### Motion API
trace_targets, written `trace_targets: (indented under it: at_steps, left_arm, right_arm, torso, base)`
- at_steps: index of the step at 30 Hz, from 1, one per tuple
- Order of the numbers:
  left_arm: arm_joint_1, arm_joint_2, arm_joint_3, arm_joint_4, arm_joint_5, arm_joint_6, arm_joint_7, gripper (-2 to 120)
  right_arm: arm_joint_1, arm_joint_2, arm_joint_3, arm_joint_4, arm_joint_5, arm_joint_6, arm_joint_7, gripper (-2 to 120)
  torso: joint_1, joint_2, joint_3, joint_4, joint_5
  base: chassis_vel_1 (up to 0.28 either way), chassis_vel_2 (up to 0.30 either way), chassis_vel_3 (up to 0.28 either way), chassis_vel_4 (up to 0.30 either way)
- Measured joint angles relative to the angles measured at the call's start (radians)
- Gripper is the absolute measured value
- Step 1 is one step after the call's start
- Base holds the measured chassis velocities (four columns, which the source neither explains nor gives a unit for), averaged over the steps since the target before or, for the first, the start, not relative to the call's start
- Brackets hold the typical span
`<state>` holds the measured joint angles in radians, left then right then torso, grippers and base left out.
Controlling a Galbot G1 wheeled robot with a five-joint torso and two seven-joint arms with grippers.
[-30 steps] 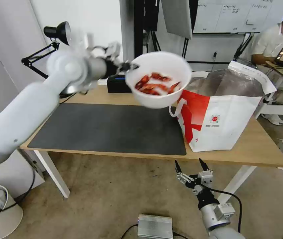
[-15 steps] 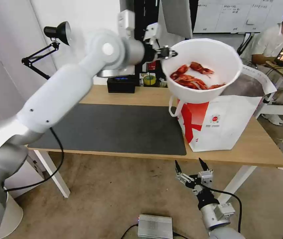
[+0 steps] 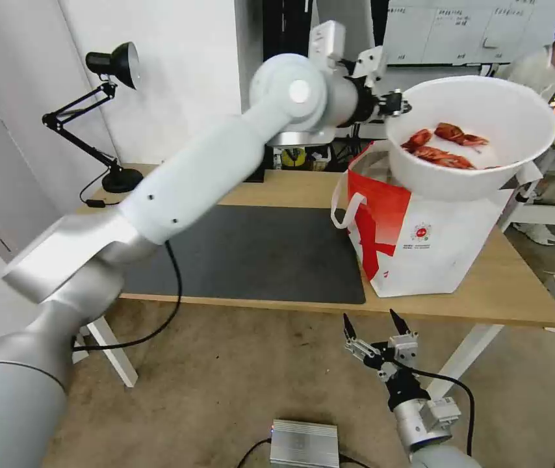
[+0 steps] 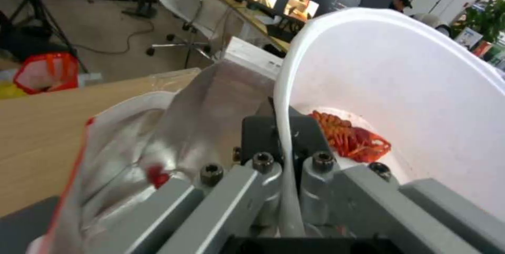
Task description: Pick up the trash from the table and place it into the takeout bag.
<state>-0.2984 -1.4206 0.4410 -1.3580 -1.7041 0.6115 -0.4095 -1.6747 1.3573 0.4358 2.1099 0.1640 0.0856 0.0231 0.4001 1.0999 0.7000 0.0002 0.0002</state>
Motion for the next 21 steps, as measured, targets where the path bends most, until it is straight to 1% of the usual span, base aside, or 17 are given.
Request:
trace_targets:
  at_steps: [1,2,5,6,9,10,12,14,15,17,18,21]
  left_arm:
    - [-0.003,-0.023,-0.001,0.020,0.003,-0.001,-0.002,0]
    - [-0.003,-0.023,-0.001,0.020,0.003,-0.001,-0.002,0]
    - [-0.010,-0.098,-0.012,0.078,0.013,-0.011,-0.017,0]
    - [-0.010,-0.098,-0.012,0.078,0.013,-0.011,-0.017,0]
    - [-0.012,-0.161,-0.027,0.131,0.023,-0.030,-0.051,0]
    - [-0.012,-0.161,-0.027,0.131,0.023,-0.030,-0.051,0]
    - [-0.019,-0.179,-0.028,0.158,0.030,-0.059,-0.080,0]
    - [-0.024,-0.181,-0.021,0.170,0.030,-0.088,-0.109,0]
    - [-0.024,-0.181,-0.021,0.170,0.030,-0.088,-0.109,0]
    - [-0.023,-0.181,-0.012,0.179,0.031,-0.119,-0.150,0]
    - [-0.023,-0.181,-0.012,0.179,0.031,-0.119,-0.150,0]
    - [-0.007,-0.180,0.004,0.184,0.037,-0.153,-0.209,0]
  right_arm:
    - [0.000,0.000,0.000,0.000,0.000,0.000,0.000,100]
    - [0.000,0.000,0.000,0.000,0.000,0.000,0.000,100]
    - [0.000,0.000,0.000,0.000,0.000,0.000,0.000,100]
    - [0.000,0.000,0.000,0.000,0.000,0.000,0.000,100]
    - [0.000,0.000,0.000,0.000,0.000,0.000,0.000,100]
    - [0.000,0.000,0.000,0.000,0.000,0.000,0.000,100]
    - [0.000,0.000,0.000,0.000,0.000,0.000,0.000,100]
    - [0.000,0.000,0.000,0.000,0.000,0.000,0.000,100]
    - [0.000,0.000,0.000,0.000,0.000,0.000,0.000,100]
    - [0.000,0.000,0.000,0.000,0.000,0.000,0.000,100]
    - [0.000,0.000,0.000,0.000,0.000,0.000,0.000,100]
    - [0.000,0.000,0.000,0.000,0.000,0.000,0.000,100]
  torso:
    - [0.000,0.000,0.000,-0.0002,0.0000]
    - [0.000,0.000,0.000,-0.0002,0.0000]
    - [0.000,0.000,0.000,-0.0002,0.0000]
    - [0.000,0.000,0.000,-0.0002,0.0000]
    - [0.000,0.000,0.000,-0.0004,0.0002]
    - [0.000,0.000,0.000,-0.0004,0.0002]
    - [0.000,0.000,0.000,-0.0005,0.0002]
    - [0.000,0.000,0.000,0.0000,-0.0001]
    - [0.000,0.000,0.000,0.0000,-0.0001]
    - [0.000,0.000,0.000,0.0000,-0.0002]
    - [0.000,0.000,0.000,0.0000,-0.0002]
    - [0.000,0.000,0.000,-0.0002,-0.0001]
  base:
    - [0.000,0.000,0.000,0.000]
    - [0.000,0.000,0.000,0.000]
    - [0.000,0.000,0.000,0.000]
    - [0.000,0.000,0.000,0.000]
    - [0.000,0.000,0.000,0.000]
    - [0.000,0.000,0.000,0.000]
    - [0.000,0.000,0.000,0.000]
    - [0.000,0.000,0.000,0.000]
    - [0.000,0.000,0.000,0.000]
    - [0.000,0.000,0.000,0.000]
    - [0.000,0.000,0.000,0.000]
    - [0.000,0.000,0.000,0.000]
